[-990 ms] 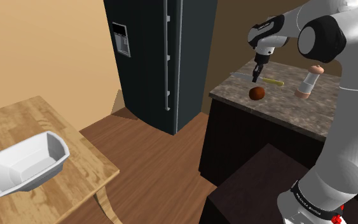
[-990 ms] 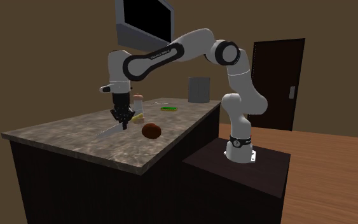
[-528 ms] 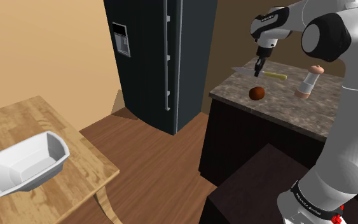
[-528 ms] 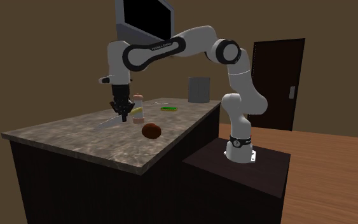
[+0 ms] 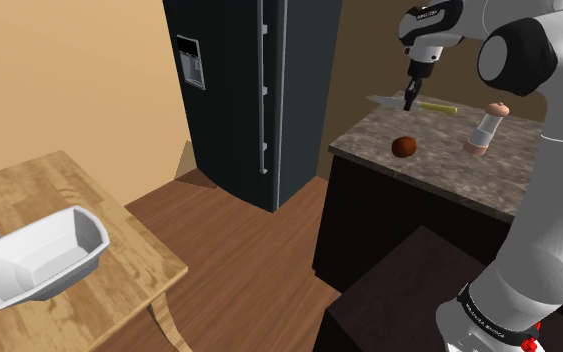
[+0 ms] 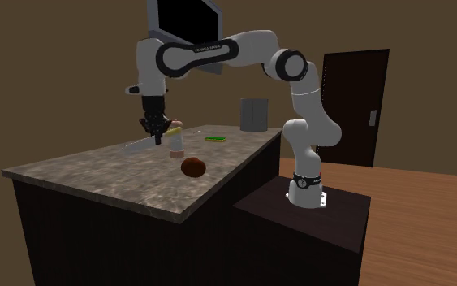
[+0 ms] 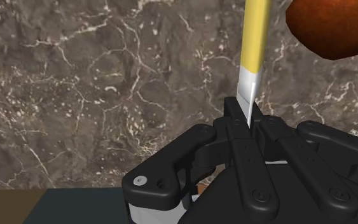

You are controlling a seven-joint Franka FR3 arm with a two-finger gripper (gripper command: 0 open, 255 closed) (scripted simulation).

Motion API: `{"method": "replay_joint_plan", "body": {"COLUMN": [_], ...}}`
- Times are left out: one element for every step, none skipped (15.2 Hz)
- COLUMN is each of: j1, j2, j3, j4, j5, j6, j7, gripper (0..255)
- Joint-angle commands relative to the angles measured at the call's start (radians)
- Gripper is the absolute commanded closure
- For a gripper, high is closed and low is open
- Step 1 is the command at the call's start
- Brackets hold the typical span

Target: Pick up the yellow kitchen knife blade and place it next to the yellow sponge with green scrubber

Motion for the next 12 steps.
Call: {"method": "replay_joint_plan", "body": {"j1": [-0.002, -0.003, -0.005, -0.008, -0.011, -0.015, -0.02, -0.025, -0.031, -0.037, -0.044, -0.052], "j2": [-0.025, -0.051, -0.076, -0.099, -0.123, -0.145, -0.167, -0.187, -0.207, -0.227, -0.245, -0.263], "j3": [-0.008, -0.017, -0.025, -0.034, -0.042, -0.051, -0.059, -0.067, -0.076, -0.085, -0.093, -0.102], "j4": [-0.026, -0.06, -0.093, -0.124, -0.153, -0.18, -0.206, -0.231, -0.253, -0.275, -0.295, -0.314], "j5": [-0.011, -0.023, -0.034, -0.046, -0.058, -0.069, -0.081, -0.092, -0.104, -0.115, -0.126, -0.137], "j6": [0.003, 0.014, 0.025, 0.035, 0.044, 0.053, 0.061, 0.068, 0.074, 0.08, 0.086, 0.09], "j7": [-0.012, -0.024, -0.037, -0.049, -0.061, -0.074, -0.087, -0.099, -0.112, -0.126, -0.139, -0.153], "gripper": [255, 255, 255, 255, 255, 255, 255, 255, 255, 255, 255, 255]}}
